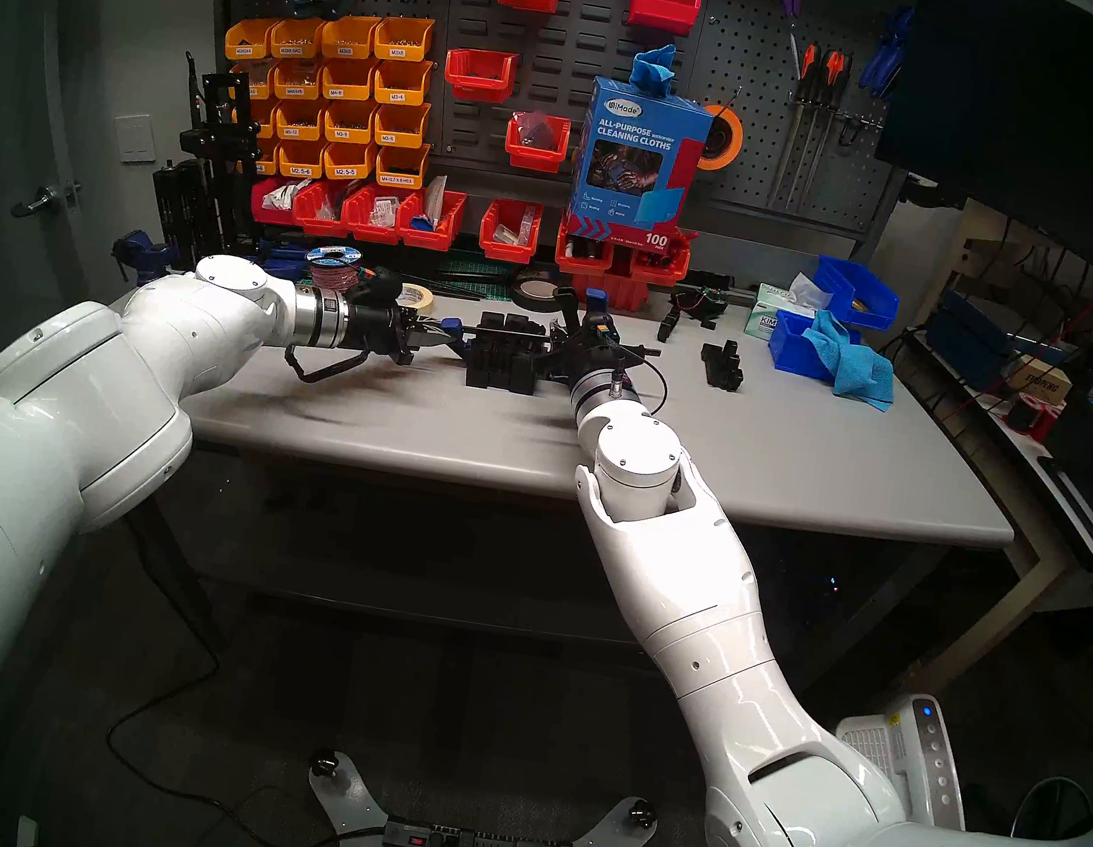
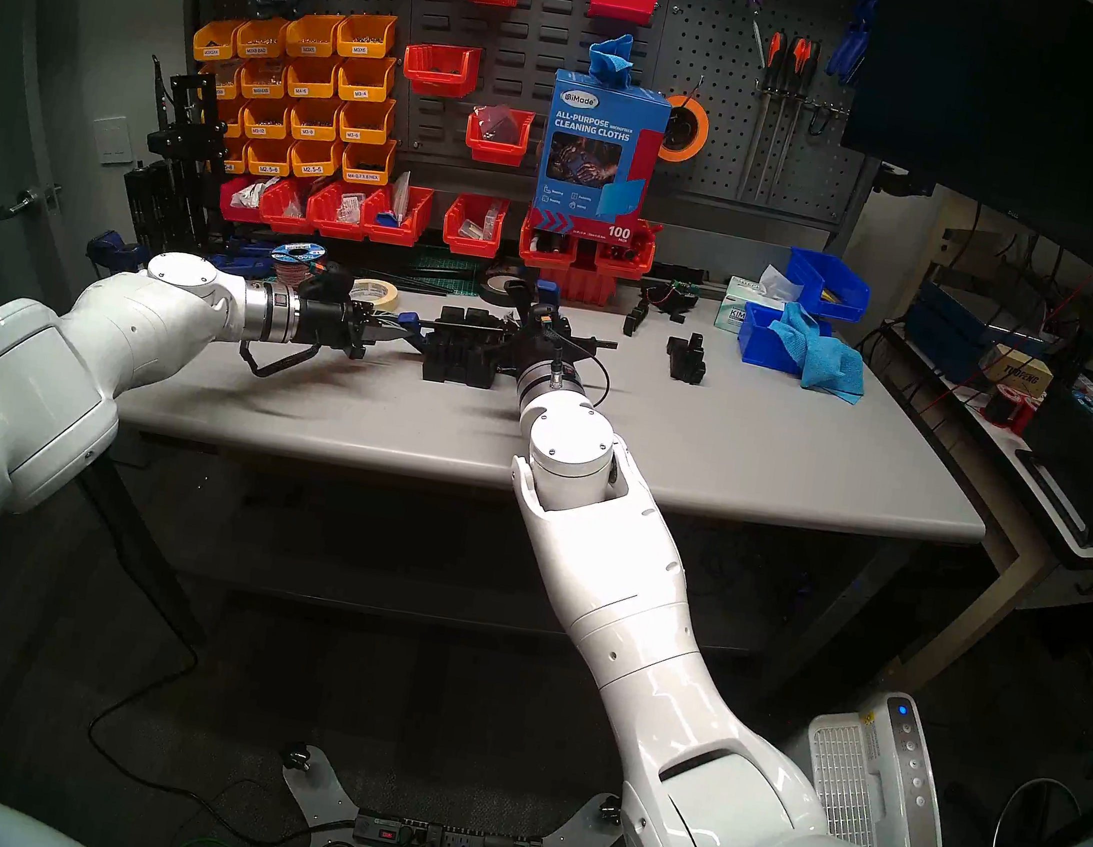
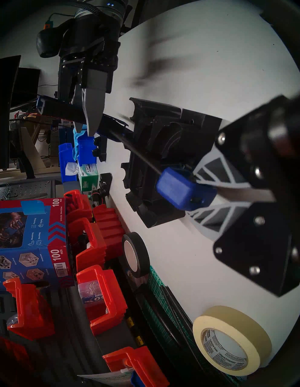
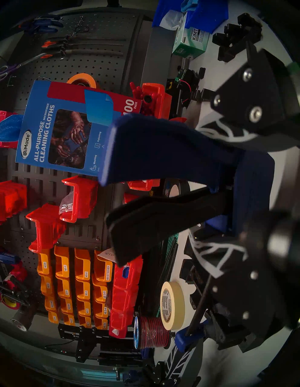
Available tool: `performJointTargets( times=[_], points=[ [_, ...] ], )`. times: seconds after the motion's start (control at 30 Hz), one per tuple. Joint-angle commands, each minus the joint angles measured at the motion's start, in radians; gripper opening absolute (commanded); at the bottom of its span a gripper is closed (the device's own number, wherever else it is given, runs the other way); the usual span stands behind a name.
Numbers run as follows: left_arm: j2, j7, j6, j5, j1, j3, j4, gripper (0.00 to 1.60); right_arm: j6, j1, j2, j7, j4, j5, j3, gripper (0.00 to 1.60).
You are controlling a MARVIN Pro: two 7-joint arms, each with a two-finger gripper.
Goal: Clamp the two 3D printed pieces together with the clamp
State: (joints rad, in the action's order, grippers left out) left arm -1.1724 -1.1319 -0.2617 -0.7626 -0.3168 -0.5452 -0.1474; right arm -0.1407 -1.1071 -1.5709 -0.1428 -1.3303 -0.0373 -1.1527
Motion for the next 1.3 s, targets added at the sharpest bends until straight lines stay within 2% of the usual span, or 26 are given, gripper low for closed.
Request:
performJointTargets(
  times=[0.0,0.77,0.8,0.83,0.87,1.27],
  points=[
    [-0.034,0.001,0.001,-0.001,0.015,-0.001,-0.016,0.0,0.003,0.013,-0.046,0.016,-0.01,-0.004,0.041,0.0],
    [-0.036,0.011,-0.001,0.003,0.015,-0.002,-0.015,0.0,0.003,0.02,-0.049,-0.011,0.001,-0.018,0.05,0.0],
    [-0.036,0.011,-0.001,0.003,0.015,-0.002,-0.015,0.16,0.003,0.021,-0.05,-0.011,0.002,-0.018,0.05,0.0],
    [-0.037,0.012,-0.002,0.003,0.015,-0.002,-0.015,0.14,0.003,0.021,-0.05,-0.013,0.002,-0.019,0.051,0.0],
    [-0.037,0.012,-0.002,0.003,0.015,-0.002,-0.015,0.0,0.003,0.021,-0.05,-0.014,0.003,-0.02,0.051,0.0],
    [-0.037,0.016,-0.003,0.005,0.015,-0.002,-0.015,0.0,0.003,0.025,-0.051,-0.026,0.007,-0.028,0.056,0.0]
  ],
)
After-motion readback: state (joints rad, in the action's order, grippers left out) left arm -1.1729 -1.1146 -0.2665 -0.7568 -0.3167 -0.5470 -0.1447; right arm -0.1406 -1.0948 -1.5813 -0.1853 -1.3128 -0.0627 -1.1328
